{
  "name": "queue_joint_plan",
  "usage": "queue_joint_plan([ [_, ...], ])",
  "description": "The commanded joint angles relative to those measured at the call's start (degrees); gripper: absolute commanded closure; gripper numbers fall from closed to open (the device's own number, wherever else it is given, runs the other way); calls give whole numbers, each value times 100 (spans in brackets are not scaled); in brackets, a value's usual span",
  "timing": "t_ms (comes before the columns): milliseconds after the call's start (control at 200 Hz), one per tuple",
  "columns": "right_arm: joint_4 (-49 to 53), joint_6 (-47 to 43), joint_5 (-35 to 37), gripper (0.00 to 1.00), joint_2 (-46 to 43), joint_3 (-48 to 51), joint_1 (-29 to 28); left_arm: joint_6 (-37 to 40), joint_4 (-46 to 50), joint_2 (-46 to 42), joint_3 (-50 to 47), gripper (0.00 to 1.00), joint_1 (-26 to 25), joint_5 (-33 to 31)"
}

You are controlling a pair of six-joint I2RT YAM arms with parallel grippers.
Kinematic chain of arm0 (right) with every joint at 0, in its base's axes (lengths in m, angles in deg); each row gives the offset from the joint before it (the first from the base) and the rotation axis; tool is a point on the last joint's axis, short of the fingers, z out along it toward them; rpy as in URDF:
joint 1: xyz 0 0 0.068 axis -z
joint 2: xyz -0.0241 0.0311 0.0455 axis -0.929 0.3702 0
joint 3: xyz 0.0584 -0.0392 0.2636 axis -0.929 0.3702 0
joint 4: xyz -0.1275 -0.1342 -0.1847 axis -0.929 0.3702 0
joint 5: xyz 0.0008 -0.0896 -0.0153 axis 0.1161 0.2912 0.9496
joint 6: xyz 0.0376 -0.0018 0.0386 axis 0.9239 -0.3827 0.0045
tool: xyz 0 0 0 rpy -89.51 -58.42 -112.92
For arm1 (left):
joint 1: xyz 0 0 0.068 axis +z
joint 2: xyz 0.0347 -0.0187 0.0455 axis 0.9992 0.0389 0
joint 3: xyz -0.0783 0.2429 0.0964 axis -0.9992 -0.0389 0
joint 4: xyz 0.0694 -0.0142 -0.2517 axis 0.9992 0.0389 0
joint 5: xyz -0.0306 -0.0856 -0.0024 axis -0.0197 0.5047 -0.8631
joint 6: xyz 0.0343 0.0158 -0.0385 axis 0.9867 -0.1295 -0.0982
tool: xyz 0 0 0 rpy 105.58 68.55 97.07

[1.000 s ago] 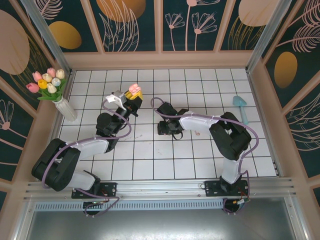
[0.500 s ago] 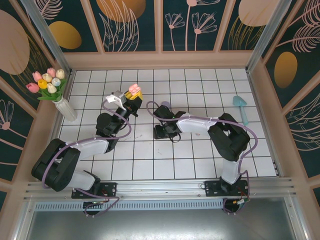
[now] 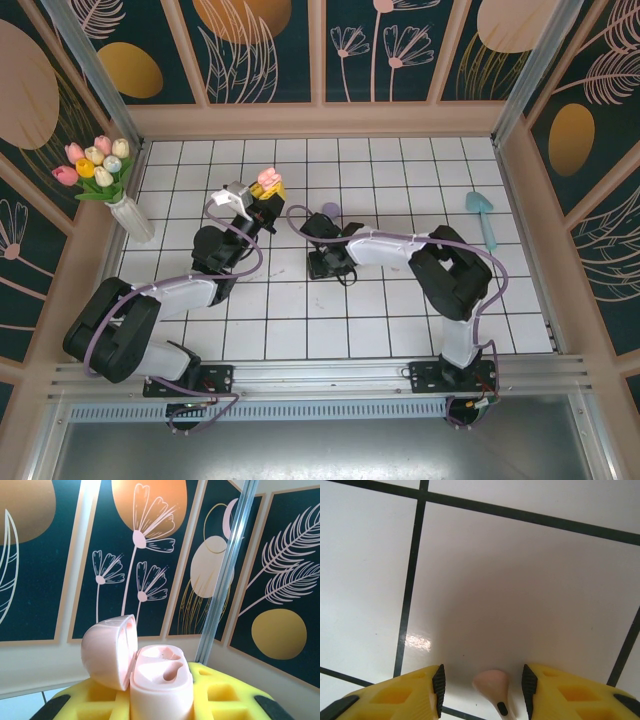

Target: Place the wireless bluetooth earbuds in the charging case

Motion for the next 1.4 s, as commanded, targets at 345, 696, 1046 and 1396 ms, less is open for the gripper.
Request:
queue_joint_plan([
  [345,648,-266,700,59,350,-127,-264,-29,-278,-96,-46,100,-24,-60],
  [696,741,-292,875,66,456,-174,-359,-32,-242,-94,-10,100,-25,-46],
  [1046,670,-302,831,79,357,-16,-343,-9,-130,-95,65,100,-25,-21],
  [1396,307,-98,719,86,-78,435,-123,-14,-42,-103,121,100,-24,-2],
])
